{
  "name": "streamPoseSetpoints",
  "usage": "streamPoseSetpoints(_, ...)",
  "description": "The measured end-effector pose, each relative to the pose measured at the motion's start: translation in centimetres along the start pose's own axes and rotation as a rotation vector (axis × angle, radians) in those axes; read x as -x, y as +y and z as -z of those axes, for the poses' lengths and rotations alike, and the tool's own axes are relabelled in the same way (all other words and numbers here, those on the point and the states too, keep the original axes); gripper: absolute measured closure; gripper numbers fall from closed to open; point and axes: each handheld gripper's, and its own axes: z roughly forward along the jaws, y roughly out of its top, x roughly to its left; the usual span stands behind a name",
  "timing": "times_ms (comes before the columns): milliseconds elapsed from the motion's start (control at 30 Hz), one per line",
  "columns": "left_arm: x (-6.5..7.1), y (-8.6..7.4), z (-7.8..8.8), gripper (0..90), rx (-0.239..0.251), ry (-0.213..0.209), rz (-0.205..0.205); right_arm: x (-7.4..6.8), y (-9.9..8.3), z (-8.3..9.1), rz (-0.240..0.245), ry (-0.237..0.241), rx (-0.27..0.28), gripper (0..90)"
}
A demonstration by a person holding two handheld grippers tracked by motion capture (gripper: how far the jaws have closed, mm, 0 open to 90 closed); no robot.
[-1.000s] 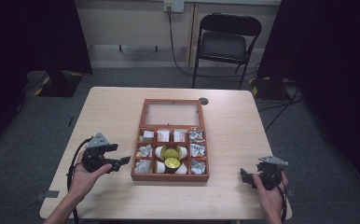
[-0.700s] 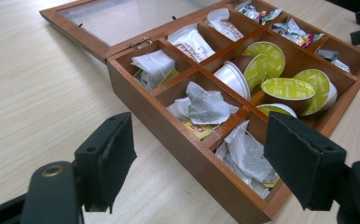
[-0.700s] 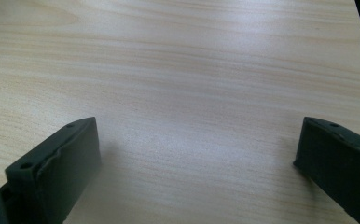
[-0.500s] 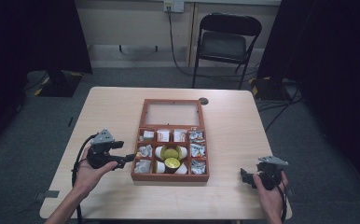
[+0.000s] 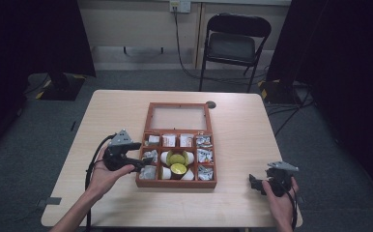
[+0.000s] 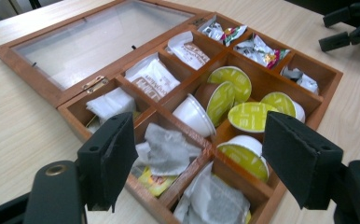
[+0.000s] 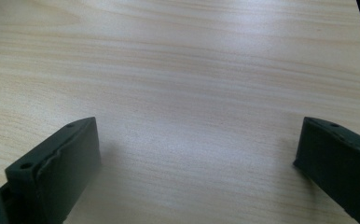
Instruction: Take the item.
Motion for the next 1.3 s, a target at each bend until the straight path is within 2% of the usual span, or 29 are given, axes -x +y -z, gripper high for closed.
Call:
streamPoseSetpoints(167, 0.4, 0.5, -1.1, 26.5, -0.031, -0.034, -0.014, 0.0, 0.0, 0.0, 0.0, 0.0, 0.0, 0.0)
streamPoseSetpoints(233, 0.4, 0.6, -1.6, 26.5, -0.03, -0.054, -0.001, 0.0, 0.0, 0.0, 0.0, 0.0, 0.0, 0.0)
streamPoseSetpoints(400, 0.4, 0.7, -2.5, 26.5, -0.043, -0.046, -0.007, 0.0, 0.0, 0.0, 0.0, 0.0, 0.0, 0.0)
streamPoseSetpoints(533, 0.4, 0.9, -2.9, 26.6, -0.033, -0.06, 0.015, 0.0, 0.0, 0.0, 0.0, 0.0, 0.0, 0.0)
streamPoseSetpoints(567, 0.5, 1.0, -3.0, 26.8, -0.029, -0.076, 0.023, 0.0, 0.0, 0.0, 0.0, 0.0, 0.0, 0.0)
streamPoseSetpoints(600, 0.7, 1.1, -3.1, 27.1, -0.033, -0.082, 0.021, 0.0, 0.0, 0.0, 0.0, 0.0, 0.0, 0.0)
streamPoseSetpoints(633, 0.9, 1.2, -3.3, 27.5, -0.042, -0.07, 0.007, 0.0, 0.0, 0.0, 0.0, 0.0, 0.0, 0.0)
streamPoseSetpoints(800, 1.7, 1.8, -4.5, 28.5, -0.045, -0.094, 0.009, 0.0, 0.0, 0.0, 0.0, 0.0, 0.0, 0.0)
streamPoseSetpoints(867, 2.0, 2.2, -5.2, 29.1, -0.044, -0.079, 0.008, 0.0, 0.0, 0.0, 0.0, 0.0, 0.0, 0.0)
streamPoseSetpoints(967, 2.4, 2.6, -6.2, 29.6, -0.05, -0.101, 0.011, 0.0, 0.0, 0.0, 0.0, 0.0, 0.0, 0.0)
streamPoseSetpoints(1033, 2.8, 2.6, -6.7, 29.6, -0.057, -0.116, 0.0, 0.0, 0.0, 0.0, 0.0, 0.0, 0.0, 0.0)
streamPoseSetpoints(1133, 3.6, 2.6, -6.9, 29.9, -0.058, -0.138, -0.016, 0.0, 0.0, 0.0, 0.0, 0.0, 0.0, 0.0)
streamPoseSetpoints(1200, 3.9, 2.7, -6.7, 30.3, -0.065, -0.125, -0.045, 0.0, 0.0, 0.0, 0.0, 0.0, 0.0, 0.0)
streamPoseSetpoints(1300, 3.7, 2.6, -6.7, 32.8, -0.055, -0.136, -0.036, 0.0, 0.0, 0.0, 0.001, 0.001, 0.0, 0.0)
